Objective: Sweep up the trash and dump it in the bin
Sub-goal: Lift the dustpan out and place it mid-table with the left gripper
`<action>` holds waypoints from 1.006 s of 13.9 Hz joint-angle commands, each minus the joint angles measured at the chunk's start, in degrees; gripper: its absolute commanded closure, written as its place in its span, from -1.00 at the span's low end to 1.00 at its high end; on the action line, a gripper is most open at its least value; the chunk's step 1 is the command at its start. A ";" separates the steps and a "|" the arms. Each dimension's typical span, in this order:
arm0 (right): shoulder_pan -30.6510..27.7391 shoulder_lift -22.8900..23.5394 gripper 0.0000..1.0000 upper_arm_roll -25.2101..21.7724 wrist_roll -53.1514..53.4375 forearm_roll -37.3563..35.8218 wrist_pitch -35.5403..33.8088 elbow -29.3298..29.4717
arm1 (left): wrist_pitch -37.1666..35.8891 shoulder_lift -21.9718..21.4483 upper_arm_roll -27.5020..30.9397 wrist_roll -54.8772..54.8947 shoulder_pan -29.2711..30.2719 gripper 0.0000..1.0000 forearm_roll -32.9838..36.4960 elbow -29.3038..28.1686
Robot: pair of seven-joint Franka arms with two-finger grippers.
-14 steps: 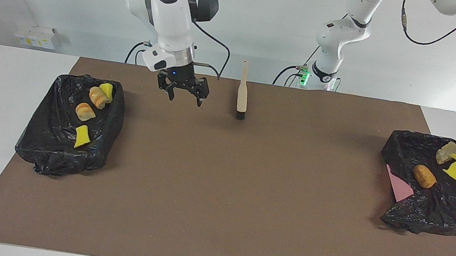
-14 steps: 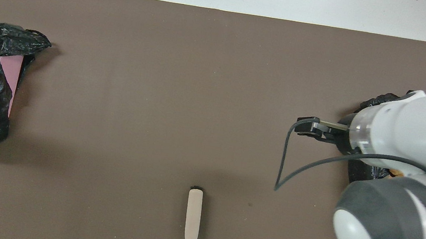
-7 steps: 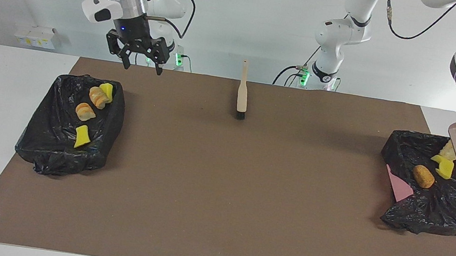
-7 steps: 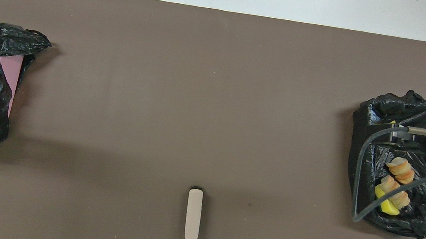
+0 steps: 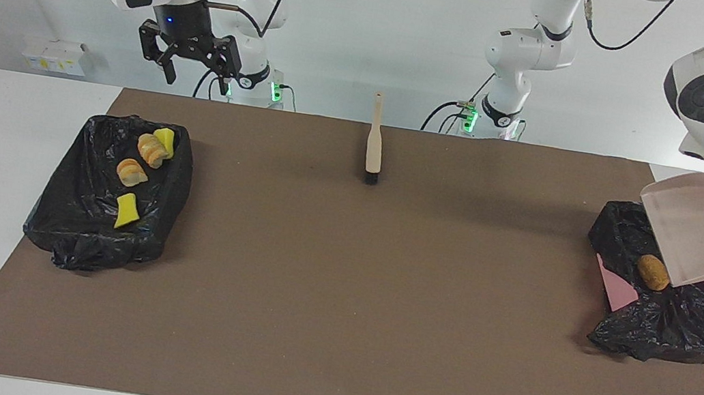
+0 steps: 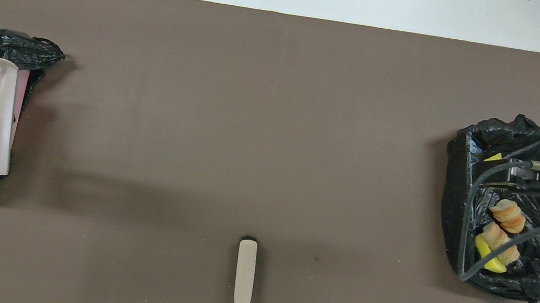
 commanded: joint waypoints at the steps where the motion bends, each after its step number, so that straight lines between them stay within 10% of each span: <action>1: -0.58 0.68 -1.00 -0.10 -1.58 -0.73 -2.91 1.50 | -1.95 -2.11 0.92 -8.88 -3.08 1.00 -9.56 -1.42; 7: 2.92 0.42 -1.00 -5.00 -1.67 -0.55 -6.25 3.24 | -3.54 -3.69 0.84 -36.10 -8.52 1.00 -31.89 -2.92; 14: 6.00 0.24 -1.00 -8.27 -1.67 0.24 -5.91 3.44 | -0.47 -0.97 0.92 -71.80 -23.02 1.00 -42.20 -1.86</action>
